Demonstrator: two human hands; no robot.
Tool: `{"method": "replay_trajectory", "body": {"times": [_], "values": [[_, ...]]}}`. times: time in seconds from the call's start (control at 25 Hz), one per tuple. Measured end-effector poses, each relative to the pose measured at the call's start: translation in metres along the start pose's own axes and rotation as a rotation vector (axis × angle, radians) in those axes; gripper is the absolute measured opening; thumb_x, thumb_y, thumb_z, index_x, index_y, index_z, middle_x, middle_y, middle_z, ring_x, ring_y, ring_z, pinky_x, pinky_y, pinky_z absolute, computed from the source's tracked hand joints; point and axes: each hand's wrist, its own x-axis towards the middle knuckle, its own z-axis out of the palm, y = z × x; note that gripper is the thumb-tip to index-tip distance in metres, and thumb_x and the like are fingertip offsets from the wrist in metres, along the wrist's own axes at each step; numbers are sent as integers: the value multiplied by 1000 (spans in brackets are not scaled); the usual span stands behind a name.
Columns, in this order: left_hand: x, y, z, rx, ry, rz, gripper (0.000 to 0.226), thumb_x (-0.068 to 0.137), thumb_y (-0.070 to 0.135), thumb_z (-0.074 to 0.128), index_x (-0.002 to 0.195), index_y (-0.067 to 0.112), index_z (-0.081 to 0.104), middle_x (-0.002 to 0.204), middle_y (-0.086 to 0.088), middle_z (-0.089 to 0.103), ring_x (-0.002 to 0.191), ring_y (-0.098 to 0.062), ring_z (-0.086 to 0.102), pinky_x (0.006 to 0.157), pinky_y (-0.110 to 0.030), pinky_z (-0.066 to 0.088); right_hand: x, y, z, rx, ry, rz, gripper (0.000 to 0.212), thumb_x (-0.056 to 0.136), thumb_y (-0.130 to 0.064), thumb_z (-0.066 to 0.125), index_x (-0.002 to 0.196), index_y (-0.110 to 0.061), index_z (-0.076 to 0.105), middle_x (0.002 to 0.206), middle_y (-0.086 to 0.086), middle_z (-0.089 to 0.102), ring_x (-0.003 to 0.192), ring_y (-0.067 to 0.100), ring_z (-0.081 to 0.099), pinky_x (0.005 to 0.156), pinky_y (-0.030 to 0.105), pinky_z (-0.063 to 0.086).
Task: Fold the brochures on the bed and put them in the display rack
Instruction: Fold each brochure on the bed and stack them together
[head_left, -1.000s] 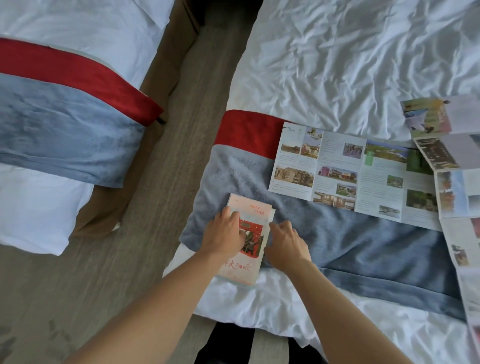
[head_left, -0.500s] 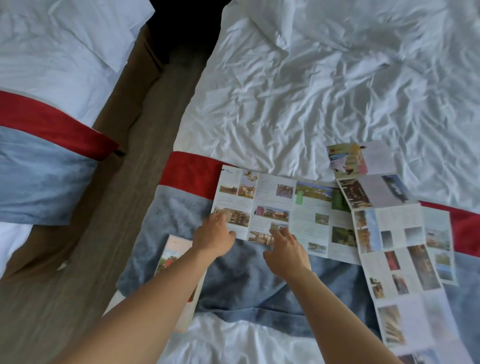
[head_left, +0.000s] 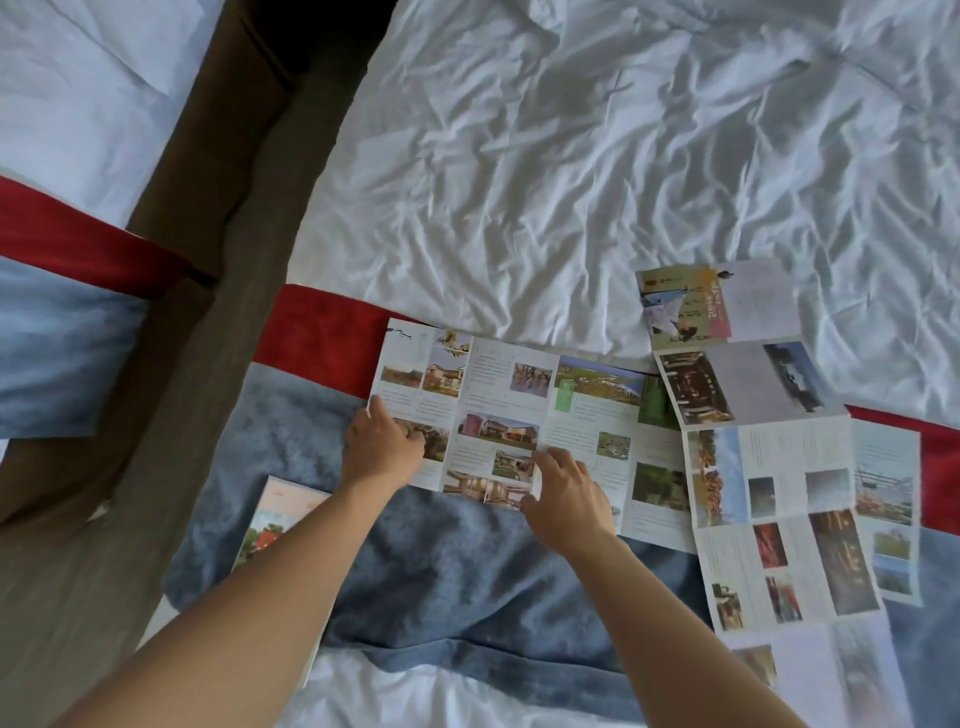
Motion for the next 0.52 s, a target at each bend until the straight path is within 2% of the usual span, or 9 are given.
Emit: {"method": "replay_trajectory", "body": {"times": [0.08, 0.16, 0.24, 0.28, 0.36, 0.4, 0.52], "values": [[2, 8, -3, -45, 120, -16, 67, 90, 31, 61, 146, 10, 30, 140, -17, 41, 124, -36, 46, 98, -50, 46, 5, 4, -1, 11, 10, -3, 64, 93, -31, 62, 151, -25, 36, 155, -4, 37, 135, 22, 41, 107, 42, 43], [0, 20, -11, -106, 310, 42, 47, 91, 28, 60, 132, 9, 47, 126, -14, 52, 108, -32, 55, 86, -47, 51, 8, 6, -4, 21, 10, -7, 65, 92, -31, 63, 151, -25, 36, 153, -4, 38, 135, 22, 42, 108, 42, 43], [-7, 33, -20, -118, 471, 198, 18, 94, 27, 55, 103, 11, 58, 100, -6, 61, 83, -25, 59, 67, -38, 48, 9, 6, -8, 32, 4, -11, 66, 92, -31, 63, 151, -24, 35, 152, -3, 40, 134, 21, 42, 108, 42, 42], [-12, 40, -24, -116, 493, 276, 16, 96, 28, 51, 88, 14, 56, 86, 0, 60, 70, -21, 56, 58, -33, 42, 8, 7, -11, 39, 3, -9, 65, 92, -31, 62, 151, -24, 36, 151, -3, 40, 133, 21, 43, 108, 42, 42], [-25, 55, -26, -145, 435, 375, 30, 100, 34, 42, 74, 20, 49, 69, 8, 54, 57, -14, 51, 49, -29, 31, 7, 8, -17, 68, 7, 14, 64, 92, -32, 61, 150, -24, 36, 149, -2, 41, 132, 22, 43, 105, 43, 44], [-33, 62, -23, -172, 382, 411, 34, 101, 38, 39, 73, 21, 49, 67, 8, 54, 57, -11, 51, 47, -29, 31, 5, 9, -21, 85, 9, 29, 63, 92, -33, 60, 150, -23, 37, 149, -2, 42, 132, 22, 44, 104, 43, 45], [-48, 73, -2, -166, 252, 475, 38, 102, 42, 36, 78, 22, 58, 76, 10, 62, 68, -9, 57, 54, -28, 40, 0, 19, -28, 123, 5, 69, 63, 92, -31, 58, 151, -22, 37, 151, 0, 41, 134, 23, 43, 103, 42, 46]]}}
